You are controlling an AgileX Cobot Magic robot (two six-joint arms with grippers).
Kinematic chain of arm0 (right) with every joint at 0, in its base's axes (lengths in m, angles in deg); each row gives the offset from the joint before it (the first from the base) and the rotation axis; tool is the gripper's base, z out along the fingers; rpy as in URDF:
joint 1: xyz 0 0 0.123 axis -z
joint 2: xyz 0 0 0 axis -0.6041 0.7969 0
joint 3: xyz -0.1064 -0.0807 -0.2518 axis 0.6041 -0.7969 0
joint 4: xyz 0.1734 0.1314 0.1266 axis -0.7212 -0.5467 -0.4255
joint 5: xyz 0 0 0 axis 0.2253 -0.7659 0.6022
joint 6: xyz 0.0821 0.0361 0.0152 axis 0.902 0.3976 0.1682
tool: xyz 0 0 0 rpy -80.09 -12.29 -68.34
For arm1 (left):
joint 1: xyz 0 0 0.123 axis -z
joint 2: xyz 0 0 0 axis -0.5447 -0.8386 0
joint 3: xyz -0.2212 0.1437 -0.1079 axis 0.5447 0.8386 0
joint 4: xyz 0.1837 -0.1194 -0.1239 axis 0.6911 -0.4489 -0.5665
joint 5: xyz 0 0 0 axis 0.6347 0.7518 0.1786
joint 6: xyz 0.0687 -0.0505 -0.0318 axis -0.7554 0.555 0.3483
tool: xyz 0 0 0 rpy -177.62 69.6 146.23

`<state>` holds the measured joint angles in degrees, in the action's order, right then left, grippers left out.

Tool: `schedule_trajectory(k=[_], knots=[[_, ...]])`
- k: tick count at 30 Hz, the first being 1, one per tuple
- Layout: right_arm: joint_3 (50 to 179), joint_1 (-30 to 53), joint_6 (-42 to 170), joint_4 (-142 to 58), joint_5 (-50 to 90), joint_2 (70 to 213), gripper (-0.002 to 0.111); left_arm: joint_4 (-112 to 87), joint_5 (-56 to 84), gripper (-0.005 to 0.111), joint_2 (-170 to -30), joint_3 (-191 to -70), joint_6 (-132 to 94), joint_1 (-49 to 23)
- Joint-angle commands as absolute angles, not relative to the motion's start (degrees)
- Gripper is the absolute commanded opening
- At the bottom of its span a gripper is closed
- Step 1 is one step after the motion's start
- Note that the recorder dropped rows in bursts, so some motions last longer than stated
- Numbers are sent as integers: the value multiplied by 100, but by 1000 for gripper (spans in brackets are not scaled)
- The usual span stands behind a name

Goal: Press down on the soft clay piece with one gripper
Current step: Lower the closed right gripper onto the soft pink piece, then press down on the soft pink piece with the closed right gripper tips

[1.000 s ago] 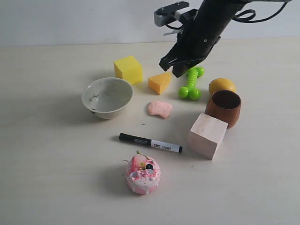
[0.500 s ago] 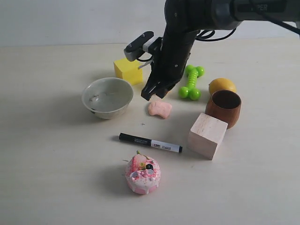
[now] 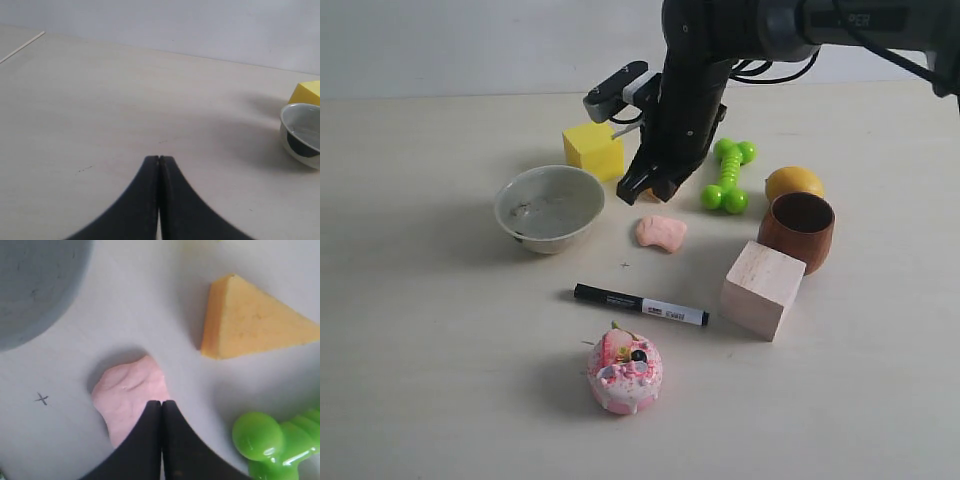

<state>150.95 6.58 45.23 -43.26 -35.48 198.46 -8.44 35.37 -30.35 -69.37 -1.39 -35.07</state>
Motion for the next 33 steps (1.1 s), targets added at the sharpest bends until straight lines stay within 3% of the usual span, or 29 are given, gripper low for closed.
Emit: schedule_trajectory(k=[1, 33], knots=[[15138, 650, 4585, -4344, -3642, 19919, 0, -824, 3489, 0, -3003, -6953, -172, -3473], [15138, 650, 4901, -4627, -3728, 20564, 0, -824, 3489, 0, -3003, -6953, -172, -3473]])
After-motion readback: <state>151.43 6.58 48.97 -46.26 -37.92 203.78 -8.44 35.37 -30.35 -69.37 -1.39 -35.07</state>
